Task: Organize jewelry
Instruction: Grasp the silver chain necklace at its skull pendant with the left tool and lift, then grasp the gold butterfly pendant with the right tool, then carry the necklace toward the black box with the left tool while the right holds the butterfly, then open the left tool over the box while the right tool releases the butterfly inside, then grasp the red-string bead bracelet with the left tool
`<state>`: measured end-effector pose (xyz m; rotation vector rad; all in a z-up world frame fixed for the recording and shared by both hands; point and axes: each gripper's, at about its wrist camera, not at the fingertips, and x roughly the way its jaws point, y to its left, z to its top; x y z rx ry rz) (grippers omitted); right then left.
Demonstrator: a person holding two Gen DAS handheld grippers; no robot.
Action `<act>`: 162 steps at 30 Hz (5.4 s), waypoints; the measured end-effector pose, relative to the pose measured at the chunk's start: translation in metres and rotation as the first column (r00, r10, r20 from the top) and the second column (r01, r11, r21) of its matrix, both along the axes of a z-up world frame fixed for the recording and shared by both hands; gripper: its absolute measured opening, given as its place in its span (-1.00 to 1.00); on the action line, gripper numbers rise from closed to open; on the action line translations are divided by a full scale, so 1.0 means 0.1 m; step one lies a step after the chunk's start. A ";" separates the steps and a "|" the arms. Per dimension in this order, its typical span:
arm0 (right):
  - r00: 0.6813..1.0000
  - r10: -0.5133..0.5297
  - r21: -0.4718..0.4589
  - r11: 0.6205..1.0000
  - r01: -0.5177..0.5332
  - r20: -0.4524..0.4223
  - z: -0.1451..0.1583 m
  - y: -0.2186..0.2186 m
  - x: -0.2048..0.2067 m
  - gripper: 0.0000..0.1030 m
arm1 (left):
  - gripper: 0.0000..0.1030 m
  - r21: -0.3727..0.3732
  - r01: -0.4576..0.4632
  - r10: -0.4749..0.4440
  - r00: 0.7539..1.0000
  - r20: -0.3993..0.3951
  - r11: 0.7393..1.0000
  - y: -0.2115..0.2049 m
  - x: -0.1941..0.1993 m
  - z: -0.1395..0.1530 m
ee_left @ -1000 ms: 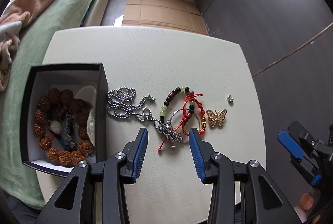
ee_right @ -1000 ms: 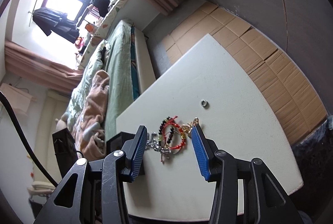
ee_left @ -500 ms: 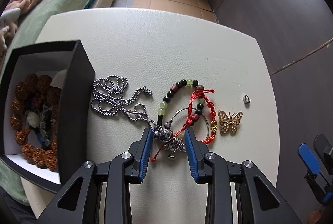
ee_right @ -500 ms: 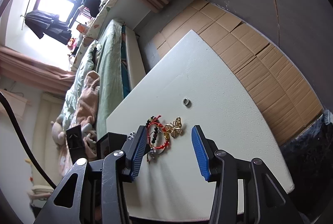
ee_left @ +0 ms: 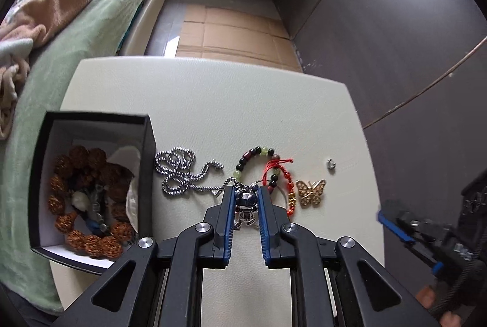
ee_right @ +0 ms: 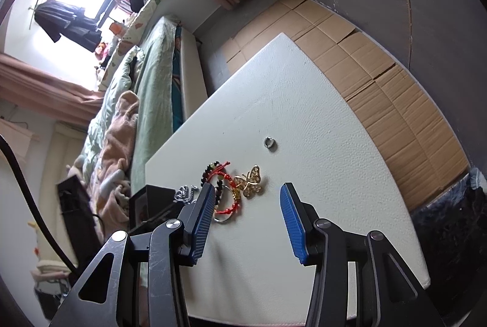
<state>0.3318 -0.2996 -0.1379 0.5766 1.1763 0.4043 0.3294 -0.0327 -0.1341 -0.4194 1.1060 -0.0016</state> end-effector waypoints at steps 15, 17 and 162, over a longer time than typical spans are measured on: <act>0.991 0.133 -0.279 0.951 -0.133 -0.017 -0.21 0.61 0.16 -0.12 | -0.70 -0.040 0.006 0.000 0.988 0.157 0.999 0.43 -0.26 0.64; 0.988 0.152 -0.320 0.936 -0.147 -0.012 -0.22 0.68 0.19 -0.12 | -0.70 -0.040 0.003 0.004 0.986 0.169 0.999 0.51 -0.31 0.70; 0.949 0.285 -0.319 0.919 -0.230 0.136 0.73 1.25 -0.13 -0.09 | 0.31 -0.110 -0.085 0.112 0.954 0.278 0.990 1.57 -0.87 0.54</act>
